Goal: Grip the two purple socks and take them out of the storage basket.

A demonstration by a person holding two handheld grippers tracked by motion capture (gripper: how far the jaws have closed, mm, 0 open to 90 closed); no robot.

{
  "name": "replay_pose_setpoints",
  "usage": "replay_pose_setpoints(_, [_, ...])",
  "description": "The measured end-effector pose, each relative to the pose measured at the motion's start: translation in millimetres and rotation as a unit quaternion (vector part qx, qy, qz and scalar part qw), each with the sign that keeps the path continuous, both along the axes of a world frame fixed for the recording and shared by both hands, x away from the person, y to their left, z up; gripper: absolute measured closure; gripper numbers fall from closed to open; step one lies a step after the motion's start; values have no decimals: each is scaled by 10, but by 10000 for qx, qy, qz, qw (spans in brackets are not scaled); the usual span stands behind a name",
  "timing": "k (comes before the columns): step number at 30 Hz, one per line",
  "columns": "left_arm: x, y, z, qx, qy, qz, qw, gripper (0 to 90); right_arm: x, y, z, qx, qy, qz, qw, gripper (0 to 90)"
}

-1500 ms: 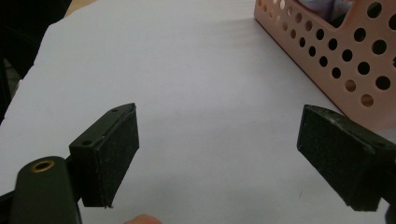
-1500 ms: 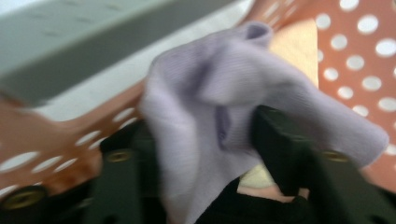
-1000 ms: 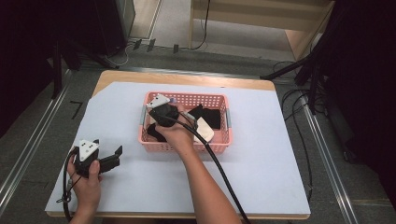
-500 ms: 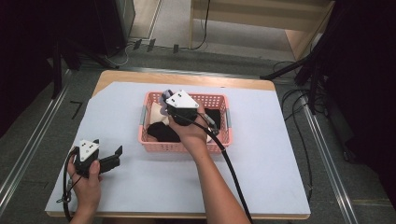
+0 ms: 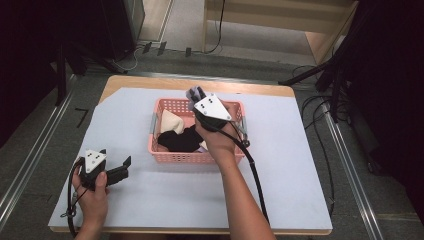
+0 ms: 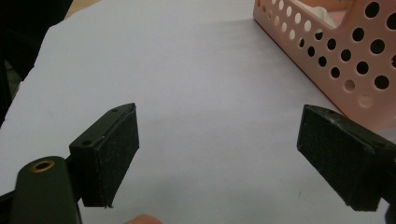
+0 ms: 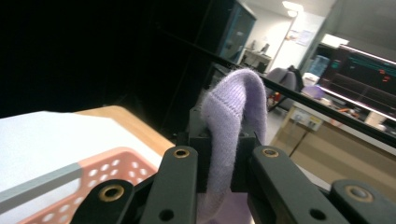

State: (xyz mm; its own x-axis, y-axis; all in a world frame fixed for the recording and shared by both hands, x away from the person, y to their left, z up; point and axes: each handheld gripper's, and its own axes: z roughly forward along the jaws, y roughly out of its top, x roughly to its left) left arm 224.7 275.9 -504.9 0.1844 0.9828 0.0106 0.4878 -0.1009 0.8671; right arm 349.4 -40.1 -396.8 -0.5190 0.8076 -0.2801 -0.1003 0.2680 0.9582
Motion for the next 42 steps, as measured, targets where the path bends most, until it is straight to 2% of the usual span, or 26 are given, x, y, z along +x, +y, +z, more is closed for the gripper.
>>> replay_pose_setpoints(5, [-2,1,2,-1,-1,-5,10000,137,17,-234,20,192,-73,-244,9995,838])
replay_pose_setpoints(6, [-2,1,1,-4,-14,0,10000,137,17,-348,36,252,-136,-376,9989,838])
replay_pose_setpoints(8, [-5,1,2,1,-14,-6,10000,137,13,-407,48,272,-142,-428,9986,838])
replay_pose_setpoints(10, [-4,1,1,2,-23,-1,10000,137,9,-532,72,300,-266,-556,9977,838])
replay_pose_setpoints(15, [-8,1,2,-7,-28,15,10000,137,-9,-863,100,433,-319,-897,9945,838])
replay_pose_setpoints(17, [-10,3,2,-5,-40,24,10000,137,-21,-1057,76,486,-285,-1113,9922,838])
replay_pose_setpoints(18, [-11,2,2,-5,-42,31,10000,137,-21,-1057,76,486,-285,-1113,9922,838])
replay_pose_setpoints(20, [-13,2,3,1,-39,39,10000,137,-39,-1232,25,486,-240,-1277,9903,838])
replay_pose_setpoints(23, [-12,2,-1,-6,-71,29,10000,137,-50,-1335,-27,479,-189,-1379,9891,838])
replay_pose_setpoints(25, [-12,-1,-1,-19,-73,48,10000,137,-55,-1433,-94,485,-109,-1456,9881,836])
replay_pose_setpoints(26, [-15,2,3,5,-43,48,10000,137,-65,-1517,-175,510,42,-1532,9869,834])
replay_pose_setpoints(28, [-15,1,3,5,-49,55,10000,137,-77,-1595,-271,518,186,-1584,9858,827])
replay_pose_setpoints(30, [-15,4,1,-9,-67,44,10000,137,-82,-1630,-325,490,241,-1651,9848,823])
replay_pose_setpoints(31, [-16,4,1,-13,-68,45,10000,137,-92,-1701,-436,453,450,-1814,9813,795])
replay_pose_setpoints(32, [-18,5,4,-1,-56,45,10000,137,-92,-1701,-436,453,450,-1814,9813,795])
replay_pose_setpoints(33, [-19,5,4,-3,-57,49,10000,137,-93,-1770,-543,495,719,-1933,9772,729])
replay_pose_setpoints(34, [-20,3,4,-5,-63,59,10000,137,-93,-1770,-543,495,719,-1933,9772,729])
replay_pose_setpoints(35, [-20,3,4,-9,-67,59,10000,137,-91,-1797,-588,484,916,-2010,9741,676])
replay_pose_setpoints(37, [-20,4,3,-17,-73,46,10000,137,-94,-1830,-664,478,1338,-2132,9666,569])
replay_pose_setpoints(39, [-23,8,8,-19,-34,38,10000,137,-118,-1850,-694,572,1829,-2187,9568,490])
replay_pose_setpoints(42, [-20,9,5,-31,-59,39,10000,137,-237,-1888,-649,640,2207,-2387,9435,464])
